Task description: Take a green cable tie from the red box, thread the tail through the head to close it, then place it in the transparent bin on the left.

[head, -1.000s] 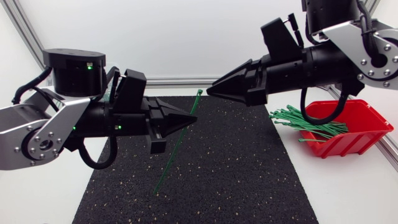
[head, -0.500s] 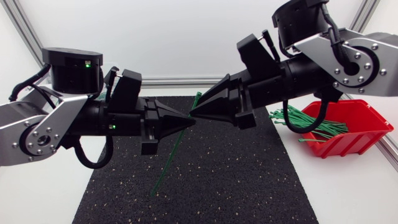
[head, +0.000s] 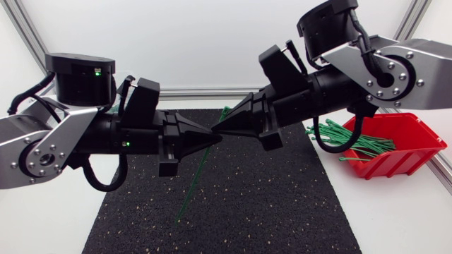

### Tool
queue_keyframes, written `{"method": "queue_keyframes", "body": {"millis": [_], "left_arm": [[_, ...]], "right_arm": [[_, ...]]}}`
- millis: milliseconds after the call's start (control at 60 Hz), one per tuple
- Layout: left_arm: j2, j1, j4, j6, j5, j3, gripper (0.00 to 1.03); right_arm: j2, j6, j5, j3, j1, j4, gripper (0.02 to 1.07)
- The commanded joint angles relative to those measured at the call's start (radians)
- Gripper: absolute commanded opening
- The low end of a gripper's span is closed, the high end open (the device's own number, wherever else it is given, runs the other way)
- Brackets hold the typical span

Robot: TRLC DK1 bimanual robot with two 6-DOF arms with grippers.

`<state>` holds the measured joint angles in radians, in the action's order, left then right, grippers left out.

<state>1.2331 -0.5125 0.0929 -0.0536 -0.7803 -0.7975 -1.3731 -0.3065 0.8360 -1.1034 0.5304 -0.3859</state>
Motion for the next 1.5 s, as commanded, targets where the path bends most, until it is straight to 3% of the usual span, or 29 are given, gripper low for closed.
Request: {"method": "queue_keyframes", "body": {"millis": [0, 200, 333, 433, 650, 767, 817, 867, 933, 1083, 1117, 1150, 1167, 1183, 1200, 1267, 1300, 1483], "left_arm": [[-0.015, -0.009, -0.021, -0.012, -0.017, -0.016, 0.14], [-0.023, 0.011, -0.114, -0.026, -0.004, -0.068, 0.64], [-0.046, 0.031, -0.188, -0.052, 0.067, -0.109, 0.78], [-0.047, 0.062, -0.228, -0.052, 0.118, -0.149, 0.79], [-0.021, 0.1, -0.314, -0.051, 0.228, -0.213, 0.79], [-0.014, 0.115, -0.331, -0.048, 0.279, -0.216, 0.79], [-0.011, 0.12, -0.341, -0.043, 0.328, -0.22, 0.79], [-0.007, 0.124, -0.363, -0.042, 0.329, -0.227, 0.79], [-0.007, 0.154, -0.383, -0.032, 0.339, -0.233, 0.79], [-0.043, 0.192, -0.413, -0.034, 0.339, -0.216, 0.79], [-0.053, 0.193, -0.415, -0.034, 0.339, -0.21, 0.79], [-0.066, 0.197, -0.415, -0.034, 0.34, -0.203, 0.79], [-0.075, 0.204, -0.42, -0.034, 0.339, -0.198, 0.79], [-0.08, 0.206, -0.421, -0.034, 0.34, -0.197, 0.79], [-0.084, 0.209, -0.421, -0.034, 0.34, -0.193, 0.79], [-0.095, 0.224, -0.421, -0.032, 0.339, -0.187, 0.79], [-0.095, 0.23, -0.421, -0.032, 0.339, -0.186, 0.79], [-0.098, 0.259, -0.417, -0.031, 0.34, -0.158, 0.81]], "right_arm": [[0.0, 0.026, -0.031, -0.021, 0.003, 0.002, 0.08], [0.014, 0.063, -0.164, -0.05, -0.012, -0.025, 0.08], [0.058, 0.055, -0.285, -0.079, -0.007, -0.087, 0.08], [0.105, 0.03, -0.38, -0.138, -0.01, -0.176, 0.08], [0.183, -0.056, -0.75, -0.199, 0.123, -0.346, 0.08], [0.149, -0.094, -0.914, -0.119, 0.189, -0.301, 0.08], [0.1, -0.098, -1.028, -0.07, 0.256, -0.248, 0.08], [0.057, -0.097, -1.109, -0.05, 0.313, -0.226, 0.08], [-0.024, -0.105, -1.287, -0.019, 0.41, -0.162, 0.08], [-0.213, -0.069, -1.327, -0.035, 0.464, -0.166, 0.08], [-0.242, -0.06, -1.328, -0.036, 0.479, -0.165, 0.13], [-0.264, -0.056, -1.328, -0.035, 0.491, -0.159, 0.25], [-0.281, -0.054, -1.328, -0.035, 0.497, -0.146, 0.43], [-0.282, -0.052, -1.327, -0.035, 0.499, -0.143, 0.49], [-0.285, -0.051, -1.325, -0.035, 0.5, -0.134, 0.61], [-0.279, -0.052, -1.295, -0.032, 0.499, -0.122, 0.87], [-0.265, -0.054, -1.275, -0.027, 0.499, -0.12, 0.92], [-0.098, -0.095, -1.158, 0.031, 0.485, -0.103, 0.97]]}}
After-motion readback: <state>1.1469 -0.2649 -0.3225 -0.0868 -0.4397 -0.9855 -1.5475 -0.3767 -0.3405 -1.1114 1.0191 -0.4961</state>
